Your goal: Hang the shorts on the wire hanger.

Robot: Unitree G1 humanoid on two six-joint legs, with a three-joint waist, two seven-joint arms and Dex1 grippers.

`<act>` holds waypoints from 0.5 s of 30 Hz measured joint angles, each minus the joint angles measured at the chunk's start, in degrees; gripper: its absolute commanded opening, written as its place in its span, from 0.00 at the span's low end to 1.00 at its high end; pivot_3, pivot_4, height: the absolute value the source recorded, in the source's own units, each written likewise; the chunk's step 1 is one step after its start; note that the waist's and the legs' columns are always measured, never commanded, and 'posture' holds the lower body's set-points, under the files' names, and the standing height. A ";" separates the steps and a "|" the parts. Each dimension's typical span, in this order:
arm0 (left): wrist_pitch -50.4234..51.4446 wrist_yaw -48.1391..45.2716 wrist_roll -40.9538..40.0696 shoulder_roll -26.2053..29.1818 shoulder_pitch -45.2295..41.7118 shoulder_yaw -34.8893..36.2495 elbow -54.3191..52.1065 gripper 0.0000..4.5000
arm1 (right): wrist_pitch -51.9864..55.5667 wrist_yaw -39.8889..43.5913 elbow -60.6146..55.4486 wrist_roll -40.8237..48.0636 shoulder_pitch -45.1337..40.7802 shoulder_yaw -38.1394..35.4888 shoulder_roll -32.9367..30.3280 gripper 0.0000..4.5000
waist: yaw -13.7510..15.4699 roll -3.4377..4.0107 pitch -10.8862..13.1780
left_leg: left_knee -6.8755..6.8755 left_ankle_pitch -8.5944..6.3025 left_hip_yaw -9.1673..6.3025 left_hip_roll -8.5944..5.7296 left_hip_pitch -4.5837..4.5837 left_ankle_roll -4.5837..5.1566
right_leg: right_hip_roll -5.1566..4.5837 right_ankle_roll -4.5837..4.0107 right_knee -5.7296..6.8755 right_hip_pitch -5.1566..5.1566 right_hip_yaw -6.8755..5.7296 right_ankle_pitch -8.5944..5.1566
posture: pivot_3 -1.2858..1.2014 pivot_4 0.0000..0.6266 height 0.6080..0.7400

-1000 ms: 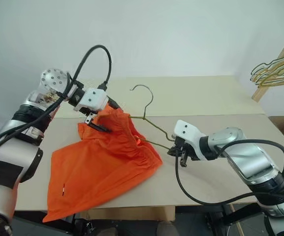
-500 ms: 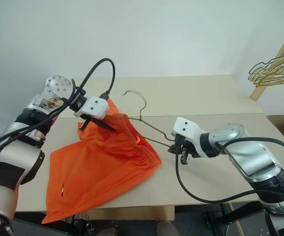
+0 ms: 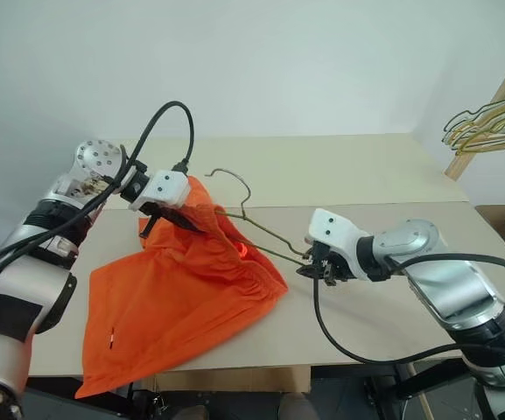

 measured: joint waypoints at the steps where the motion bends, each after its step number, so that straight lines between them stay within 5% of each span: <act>1: 0.77 0.00 -0.02 -0.05 0.24 0.43 -0.21 0.00 | 0.00 -0.27 -0.25 0.05 1.02 -1.44 -0.53 0.72 | 0.00 0.00 0.00 | 0.00 0.00 0.00 0.00 0.00 0.00 | 0.00 0.00 0.00 0.00 0.00 0.00 | 0.46 0.00 1.00; 5: 3.56 0.00 0.41 -1.39 0.37 2.57 0.10 0.00 | 0.22 -1.31 -1.27 1.10 5.11 -7.74 -1.53 0.98 | 0.03 0.00 0.00 | 0.01 0.00 -0.01 0.00 0.00 0.00 | 0.01 0.00 0.02 0.01 -0.02 0.00 | 0.45 0.00 1.00; 15: 9.38 3.07 1.62 -3.88 0.63 9.44 1.81 0.00 | 4.52 -3.07 -3.86 8.44 22.36 -37.79 0.79 0.98 | 0.15 -0.03 -0.02 | 0.01 0.00 -0.03 0.00 0.06 0.01 | 0.01 0.00 0.01 0.13 -0.06 0.00 | 0.44 0.00 1.00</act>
